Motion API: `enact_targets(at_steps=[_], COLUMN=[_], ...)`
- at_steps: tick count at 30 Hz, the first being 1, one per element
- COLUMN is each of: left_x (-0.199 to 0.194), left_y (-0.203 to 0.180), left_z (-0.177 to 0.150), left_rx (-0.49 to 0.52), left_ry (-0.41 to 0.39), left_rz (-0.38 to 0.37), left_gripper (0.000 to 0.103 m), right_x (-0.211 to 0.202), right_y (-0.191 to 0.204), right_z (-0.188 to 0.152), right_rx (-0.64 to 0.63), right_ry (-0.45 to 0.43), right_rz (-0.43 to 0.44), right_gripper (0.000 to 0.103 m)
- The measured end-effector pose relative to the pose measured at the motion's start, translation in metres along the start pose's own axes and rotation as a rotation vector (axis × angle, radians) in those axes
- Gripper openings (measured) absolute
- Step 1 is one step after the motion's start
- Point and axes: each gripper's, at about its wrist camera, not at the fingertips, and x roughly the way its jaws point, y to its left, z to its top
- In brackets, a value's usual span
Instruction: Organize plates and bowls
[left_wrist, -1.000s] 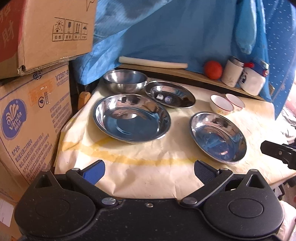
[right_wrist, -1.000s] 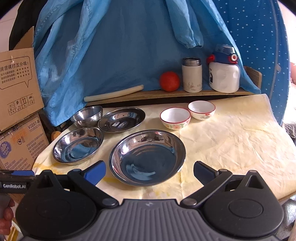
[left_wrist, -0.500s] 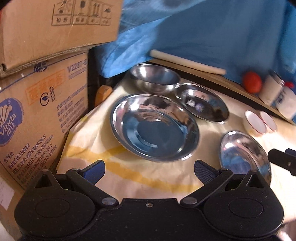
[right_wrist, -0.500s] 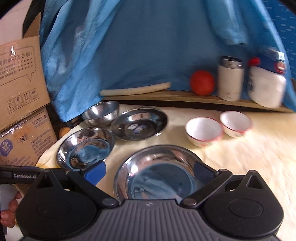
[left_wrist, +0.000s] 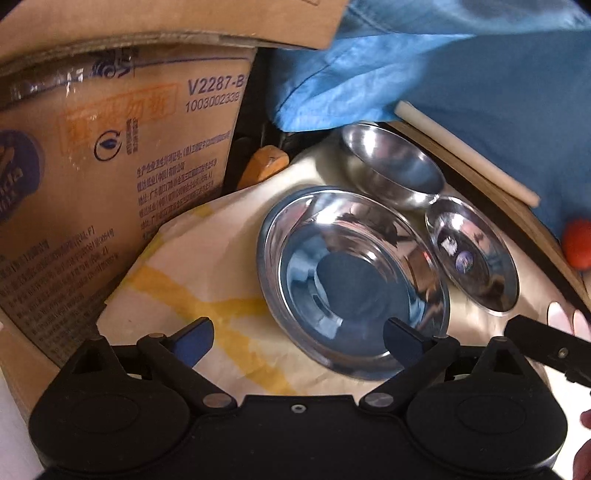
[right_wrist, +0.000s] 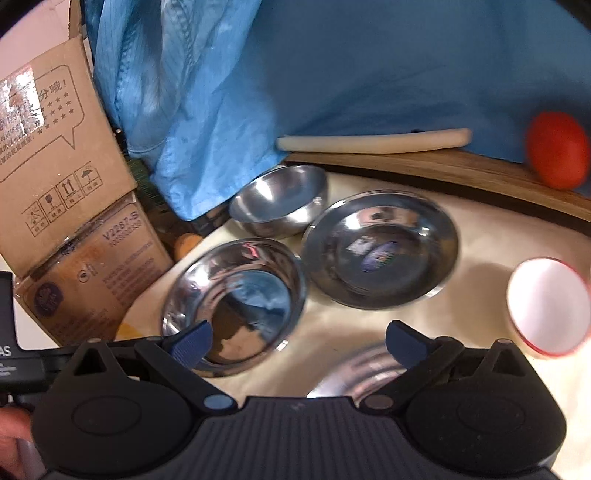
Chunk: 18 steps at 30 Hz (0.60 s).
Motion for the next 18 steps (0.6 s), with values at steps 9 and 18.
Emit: enact_targets(at_steps=[9,18], left_x=[0.01,0.019], left_y=[-0.002,0.005], left_z=[0.006,0.012], left_rx=[-0.067,-0.148], left_ry=[0.006,0.007], left_rz=[-0.007,-0.015], left_gripper=[0.073,0.043], right_x=[0.029,0.057], right_y=[-0.008,-0.004], right_z=[0.012,0.015], right_rx=[0.075,0.071], right_ry=[0.071,0.141], right_rz=[0.062,0.05], right_gripper=[0.081,0.051])
